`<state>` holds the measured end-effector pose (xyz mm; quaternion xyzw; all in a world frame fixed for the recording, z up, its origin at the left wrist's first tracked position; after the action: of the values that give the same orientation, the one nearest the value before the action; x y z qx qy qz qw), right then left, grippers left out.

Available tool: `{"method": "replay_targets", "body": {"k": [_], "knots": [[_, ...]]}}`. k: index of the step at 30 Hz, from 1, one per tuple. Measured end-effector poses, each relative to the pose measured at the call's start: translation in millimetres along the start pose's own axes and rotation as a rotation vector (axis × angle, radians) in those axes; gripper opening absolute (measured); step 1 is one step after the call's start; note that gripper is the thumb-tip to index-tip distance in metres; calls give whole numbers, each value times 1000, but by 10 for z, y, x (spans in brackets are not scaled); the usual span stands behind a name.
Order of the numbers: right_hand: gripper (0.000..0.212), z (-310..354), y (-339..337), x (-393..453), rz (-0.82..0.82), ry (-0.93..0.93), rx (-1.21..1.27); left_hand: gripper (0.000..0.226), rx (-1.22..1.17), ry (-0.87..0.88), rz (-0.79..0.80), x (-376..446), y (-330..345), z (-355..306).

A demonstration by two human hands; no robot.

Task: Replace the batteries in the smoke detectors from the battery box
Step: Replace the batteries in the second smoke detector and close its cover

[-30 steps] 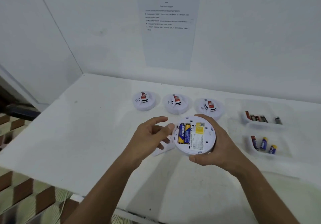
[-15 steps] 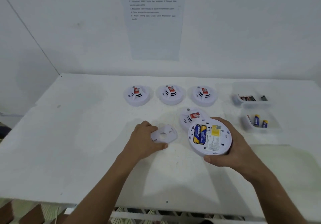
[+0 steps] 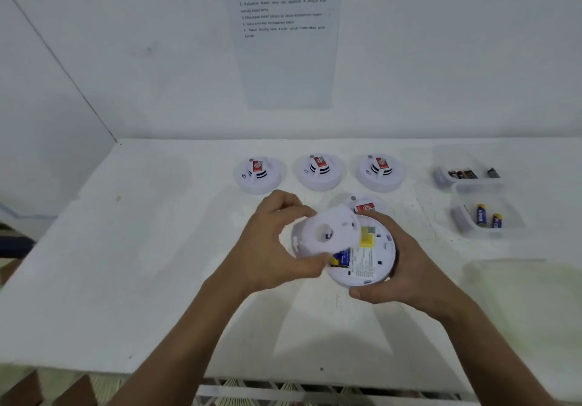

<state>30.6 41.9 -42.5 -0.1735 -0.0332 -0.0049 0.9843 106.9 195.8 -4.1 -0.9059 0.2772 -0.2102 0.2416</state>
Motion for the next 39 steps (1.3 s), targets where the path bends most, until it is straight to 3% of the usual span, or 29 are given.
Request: {"method": "replay_targets", "body": {"k": [4, 22, 39], "knots": [[95, 137, 68, 125, 50, -41, -19, 62, 23, 8, 139, 66, 145, -135], [88, 166, 121, 398, 90, -47, -105, 68, 225, -99, 258, 256, 57, -54], [91, 63, 31, 753, 78, -33, -75, 69, -108, -177, 285, 491, -11, 263]]}}
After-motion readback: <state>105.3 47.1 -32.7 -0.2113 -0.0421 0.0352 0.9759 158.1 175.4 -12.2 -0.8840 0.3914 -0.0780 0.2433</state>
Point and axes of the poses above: each hand's wrist, its own x-axis towards the middle knuckle, its own y-axis out of the palm, z = x × y, the point moved 10 cm from there along x, towards the middle knuckle, and after that the axes turned 5 degrees about -x, right-handed, at the moved point
